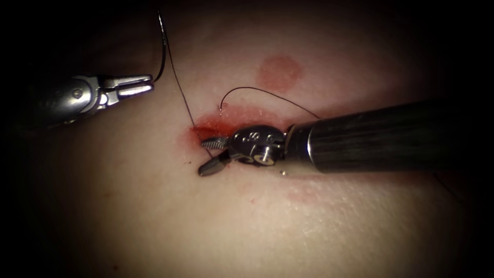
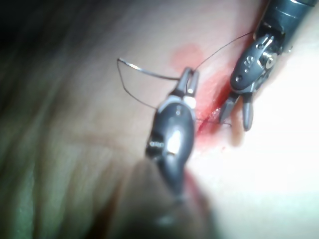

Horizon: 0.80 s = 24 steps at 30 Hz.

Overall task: Wound Closure
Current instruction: Use the right gripper to pull the suture through until only a short end remains on the top.

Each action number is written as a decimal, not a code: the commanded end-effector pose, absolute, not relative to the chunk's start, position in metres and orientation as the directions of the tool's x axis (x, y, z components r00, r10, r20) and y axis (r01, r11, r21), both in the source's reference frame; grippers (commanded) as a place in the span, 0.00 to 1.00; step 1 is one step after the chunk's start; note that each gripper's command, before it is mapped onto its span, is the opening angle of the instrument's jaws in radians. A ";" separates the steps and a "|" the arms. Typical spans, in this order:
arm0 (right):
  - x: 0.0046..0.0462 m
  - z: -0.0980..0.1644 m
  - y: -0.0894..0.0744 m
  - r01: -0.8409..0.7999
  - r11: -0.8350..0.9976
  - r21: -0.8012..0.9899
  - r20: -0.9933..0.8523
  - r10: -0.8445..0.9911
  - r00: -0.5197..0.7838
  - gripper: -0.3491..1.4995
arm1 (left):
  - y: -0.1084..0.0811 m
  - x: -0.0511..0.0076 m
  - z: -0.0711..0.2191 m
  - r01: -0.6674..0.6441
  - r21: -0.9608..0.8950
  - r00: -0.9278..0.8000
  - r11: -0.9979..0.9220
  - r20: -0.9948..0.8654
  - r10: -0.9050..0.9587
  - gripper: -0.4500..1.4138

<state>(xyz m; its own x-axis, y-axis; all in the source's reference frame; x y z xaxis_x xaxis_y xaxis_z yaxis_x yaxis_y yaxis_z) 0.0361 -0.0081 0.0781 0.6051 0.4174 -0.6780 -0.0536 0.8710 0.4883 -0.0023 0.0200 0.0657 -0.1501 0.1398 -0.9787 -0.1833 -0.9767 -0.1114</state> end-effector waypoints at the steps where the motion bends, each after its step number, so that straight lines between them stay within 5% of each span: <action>1: 0.0364 0.078 -0.009 -0.045 0.868 0.494 -0.679 0.418 0.603 0.18 | 0.020 -0.0028 0.066 -0.182 -0.112 -0.148 -0.977 -0.979 0.139 0.05; 2: 0.0362 0.078 -0.009 -0.043 0.868 0.495 -0.679 0.417 0.603 0.00 | 0.020 -0.0028 0.066 -0.182 -0.111 -0.149 -0.977 -0.979 0.139 0.05; 16: 0.0360 0.073 -0.008 -0.082 0.862 0.500 -0.683 0.451 0.575 0.00 | 0.020 -0.0031 0.067 -0.182 -0.109 -0.147 -0.977 -0.980 0.137 0.05; 18: 0.0354 0.073 -0.008 -0.110 0.869 0.483 -0.685 0.452 0.571 0.54 | 0.020 -0.0031 0.067 -0.182 -0.109 -0.147 -0.977 -0.980 0.137 0.05; 19: 0.0351 0.073 -0.008 -0.129 0.873 0.470 -0.684 0.453 0.572 0.71 | 0.020 -0.0031 0.067 -0.182 -0.109 -0.147 -0.977 -0.980 0.137 0.05; 21: 0.0343 0.074 -0.007 -0.176 0.881 0.440 -0.672 0.453 0.585 0.88 | 0.020 -0.0031 0.067 -0.182 -0.109 -0.147 -0.977 -0.980 0.137 0.05; 24: 0.0326 0.075 -0.007 -0.227 0.875 0.429 -0.649 0.473 0.597 0.94 | 0.020 -0.0031 0.067 -0.182 -0.109 -0.147 -0.977 -0.980 0.137 0.05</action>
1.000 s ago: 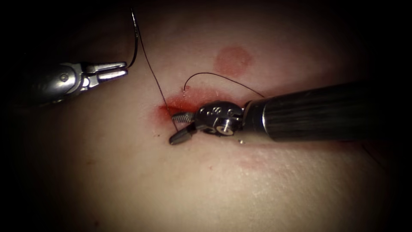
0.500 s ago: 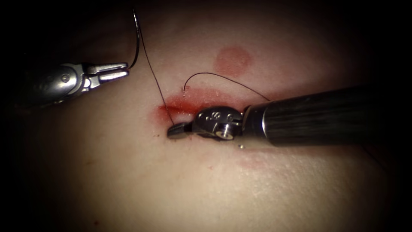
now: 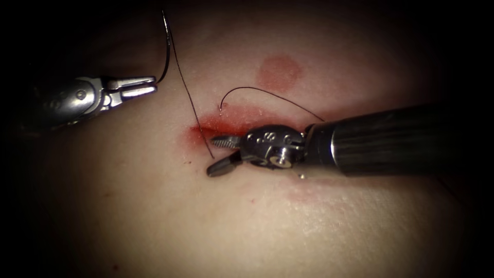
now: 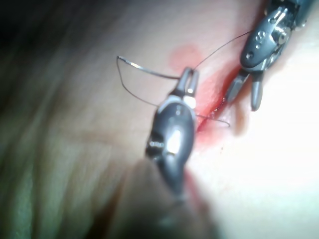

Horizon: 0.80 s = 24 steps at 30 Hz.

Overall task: Wound Closure
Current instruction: Use the right gripper to pull the suture through until only a short end remains on the top.

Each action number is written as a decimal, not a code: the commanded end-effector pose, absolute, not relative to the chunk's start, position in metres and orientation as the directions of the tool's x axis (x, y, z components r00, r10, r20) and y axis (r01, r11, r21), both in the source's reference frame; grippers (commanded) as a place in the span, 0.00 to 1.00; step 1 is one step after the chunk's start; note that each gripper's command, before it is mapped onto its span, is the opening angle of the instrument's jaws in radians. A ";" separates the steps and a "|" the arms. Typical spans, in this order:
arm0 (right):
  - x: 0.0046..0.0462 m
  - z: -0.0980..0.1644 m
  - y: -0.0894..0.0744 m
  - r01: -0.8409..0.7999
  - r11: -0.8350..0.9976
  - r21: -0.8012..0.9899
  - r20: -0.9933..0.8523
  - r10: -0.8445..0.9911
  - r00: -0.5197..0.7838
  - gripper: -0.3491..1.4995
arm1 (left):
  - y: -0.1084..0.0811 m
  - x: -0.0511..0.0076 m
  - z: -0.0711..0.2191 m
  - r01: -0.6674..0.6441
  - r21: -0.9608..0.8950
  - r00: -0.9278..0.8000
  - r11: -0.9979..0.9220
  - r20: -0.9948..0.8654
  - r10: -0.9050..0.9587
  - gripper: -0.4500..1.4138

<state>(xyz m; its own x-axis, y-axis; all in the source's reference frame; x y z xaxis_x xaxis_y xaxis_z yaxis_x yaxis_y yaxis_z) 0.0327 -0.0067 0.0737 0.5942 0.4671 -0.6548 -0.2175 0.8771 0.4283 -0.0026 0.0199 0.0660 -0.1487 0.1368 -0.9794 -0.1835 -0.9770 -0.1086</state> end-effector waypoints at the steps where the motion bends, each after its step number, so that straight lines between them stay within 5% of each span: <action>1: 0.0326 0.075 -0.007 -0.227 0.875 0.429 -0.649 0.473 0.597 0.94 | 0.020 -0.0031 0.067 -0.182 -0.109 -0.147 -0.977 -0.980 0.137 0.05; 8: 0.0327 0.078 -0.007 -0.260 0.860 0.439 -0.629 0.501 0.595 0.95 | 0.020 -0.0032 0.067 -0.182 -0.108 -0.146 -0.977 -0.980 0.136 0.05; 24: 0.0354 0.082 -0.008 -0.196 0.860 0.471 -0.641 0.486 0.594 0.82 | 0.020 -0.0031 0.067 -0.181 -0.114 -0.144 -0.977 -0.979 0.141 0.05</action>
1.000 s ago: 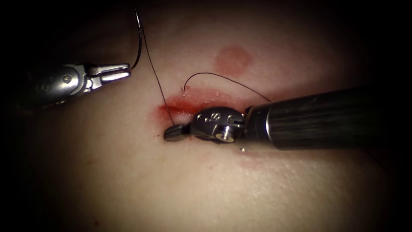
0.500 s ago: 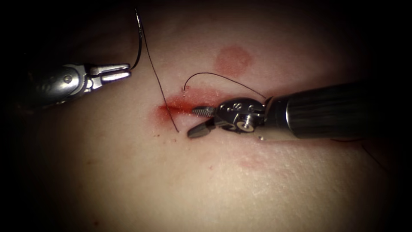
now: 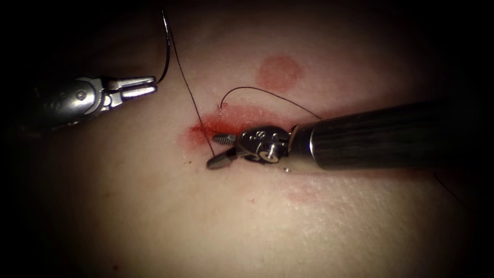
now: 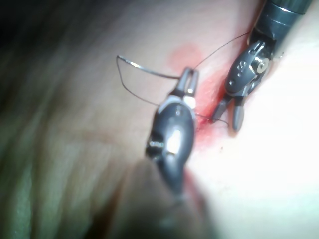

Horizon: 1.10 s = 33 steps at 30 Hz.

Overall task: Wound Closure
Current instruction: Use the right gripper to pull the suture through until only a short end remains on the top.

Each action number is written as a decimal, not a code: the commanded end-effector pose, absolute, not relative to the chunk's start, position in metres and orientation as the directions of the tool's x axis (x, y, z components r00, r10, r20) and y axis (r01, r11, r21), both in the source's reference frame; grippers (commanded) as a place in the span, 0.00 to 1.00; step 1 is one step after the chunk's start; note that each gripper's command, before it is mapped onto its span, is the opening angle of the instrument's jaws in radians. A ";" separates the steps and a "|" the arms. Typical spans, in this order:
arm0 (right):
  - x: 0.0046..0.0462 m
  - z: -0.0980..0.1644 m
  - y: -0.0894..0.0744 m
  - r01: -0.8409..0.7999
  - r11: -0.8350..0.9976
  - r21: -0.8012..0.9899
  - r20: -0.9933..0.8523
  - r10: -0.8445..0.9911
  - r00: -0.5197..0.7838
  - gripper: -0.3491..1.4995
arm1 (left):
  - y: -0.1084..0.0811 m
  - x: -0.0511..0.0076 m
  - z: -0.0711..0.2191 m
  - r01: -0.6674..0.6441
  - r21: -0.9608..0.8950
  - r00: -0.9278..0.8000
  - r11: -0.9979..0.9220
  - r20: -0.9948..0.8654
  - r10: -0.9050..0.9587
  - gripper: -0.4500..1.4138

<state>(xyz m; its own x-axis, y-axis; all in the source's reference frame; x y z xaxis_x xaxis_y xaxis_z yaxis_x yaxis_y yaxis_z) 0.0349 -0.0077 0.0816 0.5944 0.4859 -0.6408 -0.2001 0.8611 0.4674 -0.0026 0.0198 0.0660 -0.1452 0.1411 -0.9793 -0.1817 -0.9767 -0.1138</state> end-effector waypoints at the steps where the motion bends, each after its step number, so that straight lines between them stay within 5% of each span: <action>1: 0.0354 0.082 -0.008 -0.178 0.858 0.483 -0.643 0.485 0.592 0.67 | 0.020 -0.0031 0.067 -0.181 -0.114 -0.144 -0.977 -0.979 0.141 0.05; 3: 0.0355 0.082 -0.008 -0.162 0.863 0.479 -0.652 0.473 0.593 0.48 | 0.020 -0.0031 0.067 -0.181 -0.114 -0.144 -0.977 -0.979 0.142 0.05; 6: 0.0354 0.082 -0.008 -0.131 0.868 0.478 -0.663 0.455 0.595 0.00 | 0.020 -0.0031 0.067 -0.181 -0.114 -0.144 -0.977 -0.979 0.142 0.05; 33: 0.0373 0.068 -0.011 -0.121 0.853 0.507 -0.642 0.468 0.607 0.00 | 0.020 -0.0031 0.067 -0.181 -0.114 -0.144 -0.977 -0.979 0.141 0.05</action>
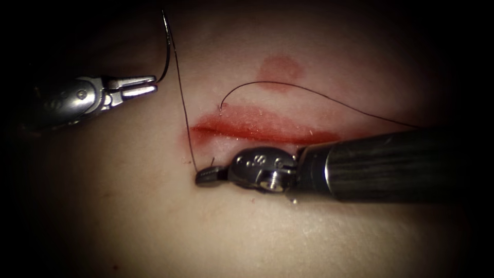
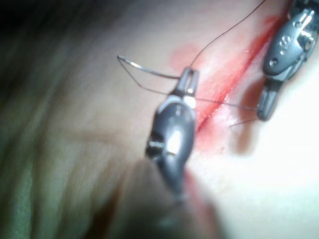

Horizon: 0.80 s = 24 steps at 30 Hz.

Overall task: Wound Closure
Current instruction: Use the right gripper to pull the suture through until only a short end remains on the top.

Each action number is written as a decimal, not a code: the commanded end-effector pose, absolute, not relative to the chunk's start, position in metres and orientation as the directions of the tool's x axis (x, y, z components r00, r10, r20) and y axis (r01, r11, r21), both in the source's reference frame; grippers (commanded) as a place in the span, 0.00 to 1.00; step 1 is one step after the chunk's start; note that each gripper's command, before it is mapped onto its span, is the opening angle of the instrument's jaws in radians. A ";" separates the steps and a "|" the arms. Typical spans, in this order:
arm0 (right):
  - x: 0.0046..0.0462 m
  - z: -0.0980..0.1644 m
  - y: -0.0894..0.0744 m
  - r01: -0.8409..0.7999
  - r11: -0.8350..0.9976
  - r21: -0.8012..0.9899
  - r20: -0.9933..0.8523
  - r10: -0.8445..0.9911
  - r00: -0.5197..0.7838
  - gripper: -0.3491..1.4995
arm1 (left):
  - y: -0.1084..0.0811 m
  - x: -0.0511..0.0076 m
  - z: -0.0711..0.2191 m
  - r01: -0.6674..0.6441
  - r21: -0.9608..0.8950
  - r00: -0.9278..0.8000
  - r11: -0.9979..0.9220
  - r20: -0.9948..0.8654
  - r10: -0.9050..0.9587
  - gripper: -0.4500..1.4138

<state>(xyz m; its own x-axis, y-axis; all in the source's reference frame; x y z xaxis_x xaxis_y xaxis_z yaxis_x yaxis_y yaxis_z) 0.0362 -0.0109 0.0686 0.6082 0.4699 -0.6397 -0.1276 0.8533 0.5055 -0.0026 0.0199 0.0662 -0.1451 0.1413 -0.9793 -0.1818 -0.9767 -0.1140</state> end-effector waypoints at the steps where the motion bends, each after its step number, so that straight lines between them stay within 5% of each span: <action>1: 0.0376 0.068 -0.012 -0.120 0.855 0.505 -0.646 0.466 0.604 0.00 | 0.020 -0.0031 0.067 -0.181 -0.114 -0.144 -0.977 -0.979 0.141 0.05; 11: 0.0401 0.064 -0.013 -0.115 0.833 0.542 -0.644 0.499 0.580 0.00 | 0.020 -0.0030 0.067 -0.180 -0.114 -0.143 -0.977 -0.980 0.141 0.05; 15: 0.0397 0.064 -0.012 -0.155 0.832 0.532 -0.662 0.523 0.537 0.76 | 0.020 -0.0030 0.067 -0.180 -0.114 -0.144 -0.977 -0.980 0.141 0.05; 18: 0.0371 0.065 -0.011 -0.188 0.868 0.460 -0.682 0.481 0.552 0.96 | 0.020 -0.0031 0.067 -0.180 -0.114 -0.144 -0.977 -0.980 0.141 0.05; 24: 0.0321 0.066 -0.008 -0.206 0.878 0.433 -0.681 0.468 0.564 0.98 | 0.020 -0.0030 0.067 -0.180 -0.114 -0.143 -0.977 -0.980 0.141 0.05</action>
<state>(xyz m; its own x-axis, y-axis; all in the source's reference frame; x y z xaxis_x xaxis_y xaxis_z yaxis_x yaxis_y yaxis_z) 0.0321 -0.0083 0.0649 0.5613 0.4647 -0.6848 -0.2034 0.8796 0.4301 -0.0026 0.0200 0.0665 -0.1447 0.1405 -0.9795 -0.1811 -0.9769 -0.1134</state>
